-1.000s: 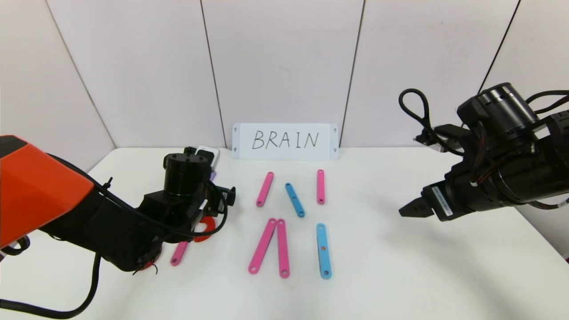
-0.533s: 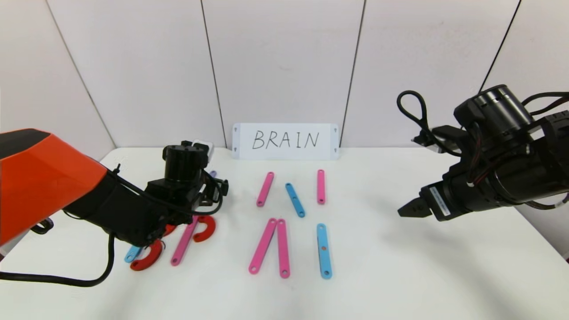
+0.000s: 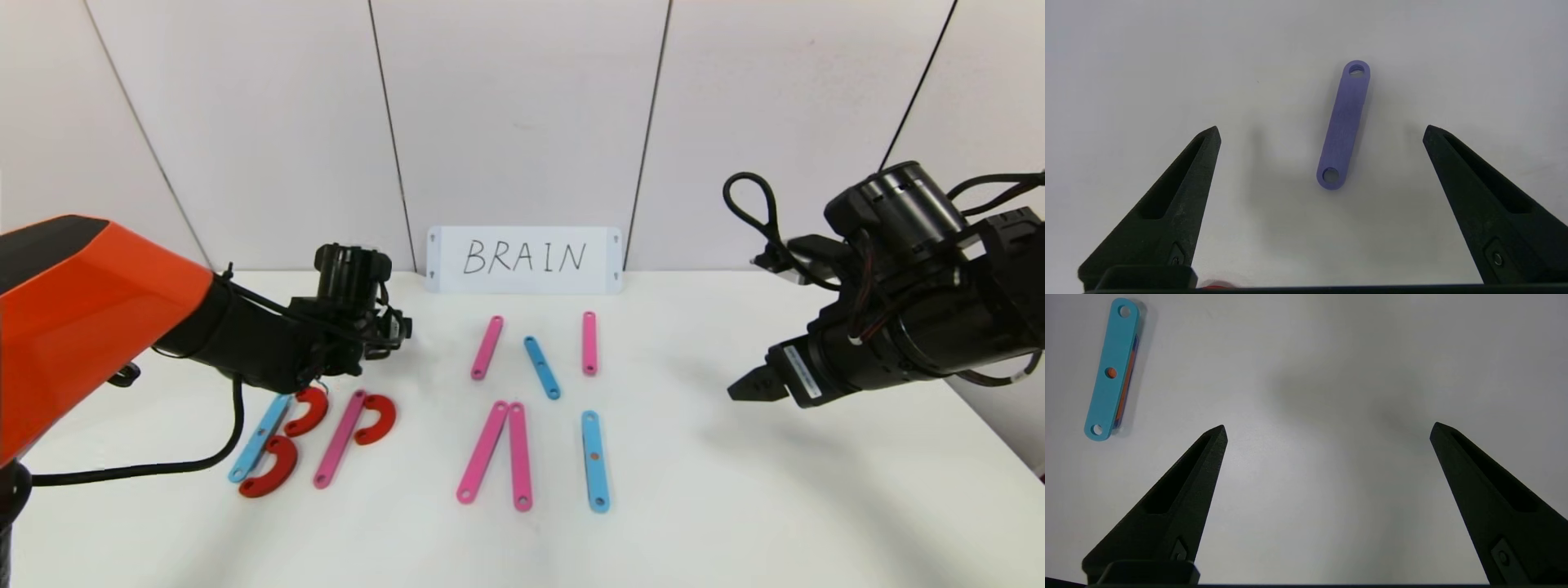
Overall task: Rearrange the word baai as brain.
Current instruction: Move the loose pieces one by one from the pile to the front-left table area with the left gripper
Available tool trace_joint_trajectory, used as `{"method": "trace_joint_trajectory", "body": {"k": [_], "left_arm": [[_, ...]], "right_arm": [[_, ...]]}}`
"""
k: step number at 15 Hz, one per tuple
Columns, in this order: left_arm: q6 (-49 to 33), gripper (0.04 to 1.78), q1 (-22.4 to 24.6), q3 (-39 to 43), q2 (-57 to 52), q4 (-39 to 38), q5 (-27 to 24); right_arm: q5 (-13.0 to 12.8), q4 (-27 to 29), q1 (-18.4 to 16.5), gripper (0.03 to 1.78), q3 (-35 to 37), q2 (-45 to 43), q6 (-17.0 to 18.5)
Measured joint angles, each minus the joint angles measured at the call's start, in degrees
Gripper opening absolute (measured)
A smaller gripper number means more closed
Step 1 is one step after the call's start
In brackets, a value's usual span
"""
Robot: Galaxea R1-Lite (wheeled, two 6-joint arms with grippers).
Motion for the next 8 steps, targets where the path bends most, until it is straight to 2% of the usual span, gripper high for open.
{"method": "trace_joint_trajectory", "body": {"k": [8], "left_arm": [[-3.90, 1.73, 0.07, -4.51, 4.60, 1.95, -1.89]], "right_arm": [[-0.02, 0.02, 0.11, 1.74, 0.09, 0.28, -0.01]]}}
